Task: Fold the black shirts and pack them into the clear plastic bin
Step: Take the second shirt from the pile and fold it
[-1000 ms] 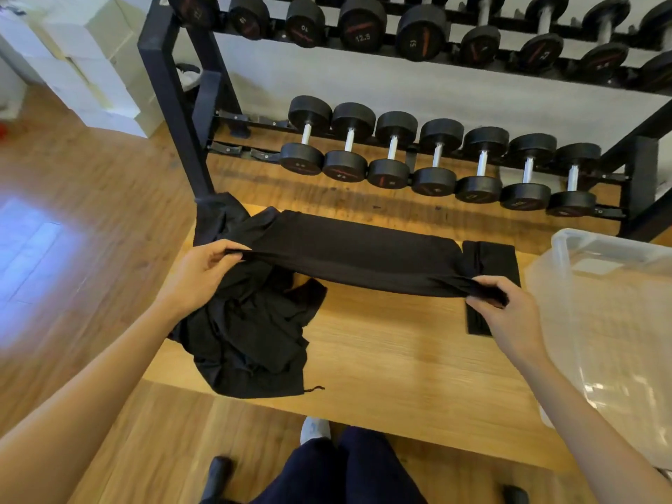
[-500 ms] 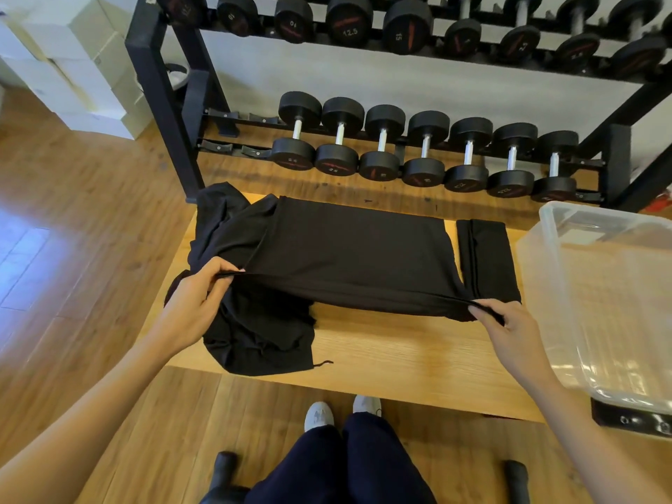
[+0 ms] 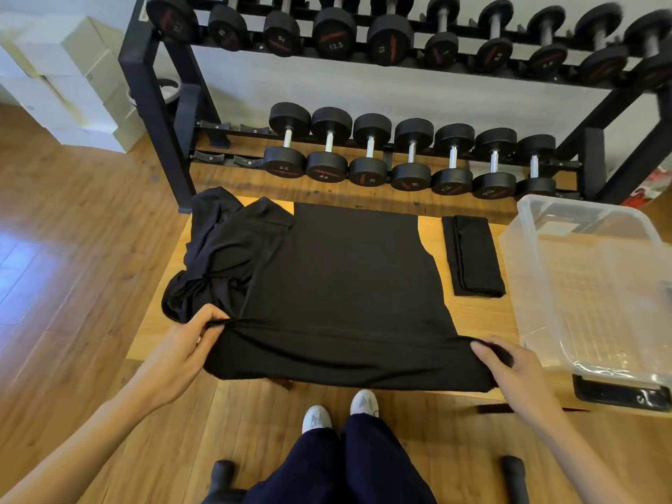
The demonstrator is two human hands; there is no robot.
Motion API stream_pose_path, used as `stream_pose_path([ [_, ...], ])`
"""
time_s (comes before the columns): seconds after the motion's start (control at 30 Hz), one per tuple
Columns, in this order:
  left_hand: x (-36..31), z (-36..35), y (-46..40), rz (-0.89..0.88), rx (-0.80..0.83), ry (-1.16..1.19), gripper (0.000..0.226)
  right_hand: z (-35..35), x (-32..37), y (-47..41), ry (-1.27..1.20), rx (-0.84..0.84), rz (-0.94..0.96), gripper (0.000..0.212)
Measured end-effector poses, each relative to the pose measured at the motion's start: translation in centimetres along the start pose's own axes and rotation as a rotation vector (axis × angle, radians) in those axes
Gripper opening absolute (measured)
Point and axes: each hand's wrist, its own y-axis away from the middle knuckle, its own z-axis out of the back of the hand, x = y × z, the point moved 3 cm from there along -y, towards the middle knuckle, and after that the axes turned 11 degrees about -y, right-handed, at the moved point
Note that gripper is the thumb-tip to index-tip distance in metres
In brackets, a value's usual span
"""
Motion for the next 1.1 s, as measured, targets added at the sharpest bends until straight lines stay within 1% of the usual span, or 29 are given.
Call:
stream_pose_path([
  [0.17, 0.6, -0.5, 1.2, 0.023, 0.073, 0.057, 0.016, -0.1, -0.5, 1.3, 0.005, 0.029, -0.037, 0.014],
  [0.3, 0.5, -0.4, 0.8, 0.027, 0.074, 0.069, 0.016, 0.0, -0.4, 0.9, 0.009, 0.033, -0.055, 0.015],
  [0.43, -0.1, 0.3, -1.1, 0.022, -0.039, 0.044, 0.015, 0.6, 1.1, -0.8, -0.006, -0.046, -0.035, 0.011],
  [0.5, -0.5, 0.9, -2.6, 0.032, -0.102, 0.069, 0.011, 0.7, 2.2, -2.0, -0.004, -0.081, 0.0, 0.009],
  [0.63, -1.8, 1.7, -6.4, 0.035, -0.192, 0.131, 0.014, 1.2, 3.1, -5.3, 0.005, -0.131, 0.045, 0.011],
  [0.7, -2.4, 1.8, -8.4, 0.044, -0.233, 0.162, 0.013, 1.4, 3.3, -7.3, 0.018, -0.129, 0.079, 0.012],
  [0.87, -2.6, 1.9, -12.7, 0.109, -0.31, 0.22, 0.021, 1.4, 4.0, -12.6, 0.017, -0.118, 0.108, 0.008],
  [1.0, -2.7, 1.6, -16.1, 0.133, -0.353, 0.21, 0.015, 1.4, 4.1, -17.3, 0.055, -0.124, 0.116, 0.015],
  [1.1, -2.4, 1.1, -18.9, 0.186, -0.398, 0.21, 0.019, 1.3, 3.8, -20.9, 0.109, -0.131, 0.126, 0.019],
])
